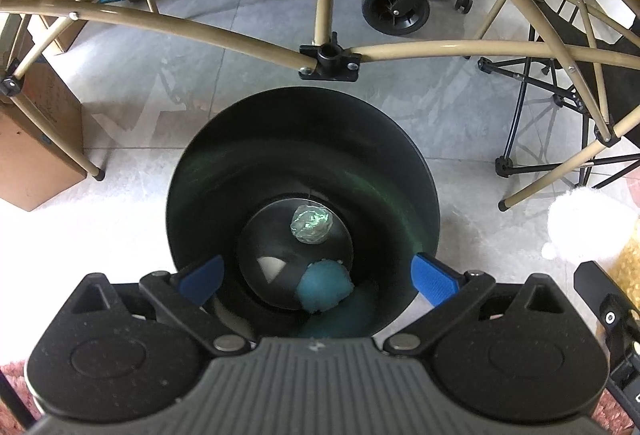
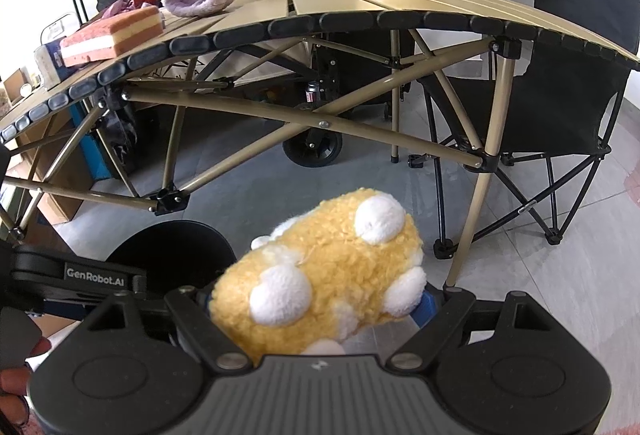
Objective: Collect trash
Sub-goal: 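Lower the yellow plush into the bin and open the right gripper, then raise both grippers from the bin back toward the table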
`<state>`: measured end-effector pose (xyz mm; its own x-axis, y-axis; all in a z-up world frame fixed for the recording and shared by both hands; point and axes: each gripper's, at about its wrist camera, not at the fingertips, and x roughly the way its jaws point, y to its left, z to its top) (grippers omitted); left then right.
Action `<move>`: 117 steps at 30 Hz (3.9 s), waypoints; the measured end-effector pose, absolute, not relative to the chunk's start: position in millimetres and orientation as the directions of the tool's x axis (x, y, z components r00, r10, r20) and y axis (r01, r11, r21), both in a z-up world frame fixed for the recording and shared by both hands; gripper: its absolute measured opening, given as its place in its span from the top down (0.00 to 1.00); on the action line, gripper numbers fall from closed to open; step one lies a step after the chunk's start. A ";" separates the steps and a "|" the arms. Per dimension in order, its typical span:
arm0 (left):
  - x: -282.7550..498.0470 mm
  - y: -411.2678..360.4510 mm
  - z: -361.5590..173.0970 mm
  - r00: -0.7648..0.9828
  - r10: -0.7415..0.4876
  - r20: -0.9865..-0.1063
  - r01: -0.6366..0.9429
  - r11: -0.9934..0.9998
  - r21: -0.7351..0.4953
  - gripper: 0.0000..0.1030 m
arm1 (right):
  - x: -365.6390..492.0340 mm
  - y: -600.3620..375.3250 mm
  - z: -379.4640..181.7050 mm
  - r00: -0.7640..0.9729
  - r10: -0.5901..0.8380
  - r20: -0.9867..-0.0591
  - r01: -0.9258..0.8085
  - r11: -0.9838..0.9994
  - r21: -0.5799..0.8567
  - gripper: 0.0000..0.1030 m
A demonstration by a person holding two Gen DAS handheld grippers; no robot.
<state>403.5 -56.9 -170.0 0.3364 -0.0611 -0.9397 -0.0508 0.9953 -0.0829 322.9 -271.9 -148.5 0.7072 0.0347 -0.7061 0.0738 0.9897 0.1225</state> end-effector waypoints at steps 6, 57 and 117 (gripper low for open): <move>399.3 -43.5 -165.4 0.355 -0.046 -0.934 -0.060 0.996 -0.072 0.01 | 325.5 -258.6 -145.8 0.708 0.052 -0.705 0.043 0.992 0.116 0.18; 355.2 115.0 -159.5 0.405 0.138 -0.904 -0.270 0.962 0.025 0.01 | 397.9 -93.0 -212.9 0.437 0.147 -0.887 -0.124 0.987 0.102 0.18; 344.4 105.1 -140.2 0.478 0.167 -0.862 -0.256 0.966 0.046 0.01 | 375.8 -112.3 -175.4 0.553 0.199 -0.809 -0.143 0.979 0.142 0.00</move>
<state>344.4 105.1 -140.2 0.4776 0.1674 -0.8625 -0.2558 0.9656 0.0458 375.8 -112.3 -175.4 0.5533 0.1988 -0.8089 -0.1435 0.9793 0.1425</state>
